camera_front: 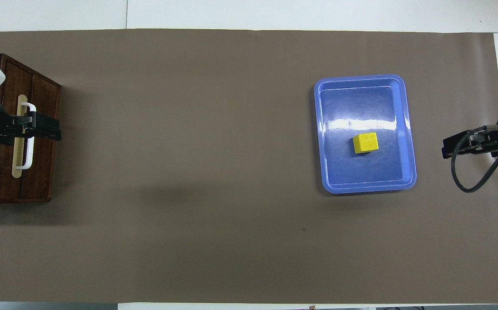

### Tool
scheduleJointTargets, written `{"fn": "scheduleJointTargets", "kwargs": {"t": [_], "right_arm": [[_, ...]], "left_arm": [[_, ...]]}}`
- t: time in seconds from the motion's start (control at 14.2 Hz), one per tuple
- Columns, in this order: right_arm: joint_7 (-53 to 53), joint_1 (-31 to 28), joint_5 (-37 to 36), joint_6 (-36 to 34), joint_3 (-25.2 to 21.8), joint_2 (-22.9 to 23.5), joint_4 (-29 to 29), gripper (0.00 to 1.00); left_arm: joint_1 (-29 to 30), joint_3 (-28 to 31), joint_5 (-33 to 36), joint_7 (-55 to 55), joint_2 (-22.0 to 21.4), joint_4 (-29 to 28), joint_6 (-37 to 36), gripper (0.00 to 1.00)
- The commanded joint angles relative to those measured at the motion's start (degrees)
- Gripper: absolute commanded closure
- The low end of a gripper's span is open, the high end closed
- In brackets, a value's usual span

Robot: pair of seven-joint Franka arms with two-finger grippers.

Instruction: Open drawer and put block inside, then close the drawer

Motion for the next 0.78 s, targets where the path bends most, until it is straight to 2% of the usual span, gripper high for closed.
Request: {"fn": "scheduleJointTargets", "kwargs": {"t": [0.0,0.42,0.7], "right_arm": [[0.6,-0.3,0.4,-0.3,0.3,-0.8,-0.4,0.0],[0.6,-0.5,0.7,0.4,0.3,-0.7,-0.5,0.0],[21.5,0.1,1.9,1.2,0.5,0.4,0.3,0.0]], "left_arm": [[0.4,0.0,-0.9,1.0,-0.2,-0.2,0.6,0.0],[0.4,0.0,-0.9,1.0,-0.2,-0.2,1.0,0.0],[0.2,-0.2,-0.3,0.9,-0.6,-2.6,4.9,0.0]]}}
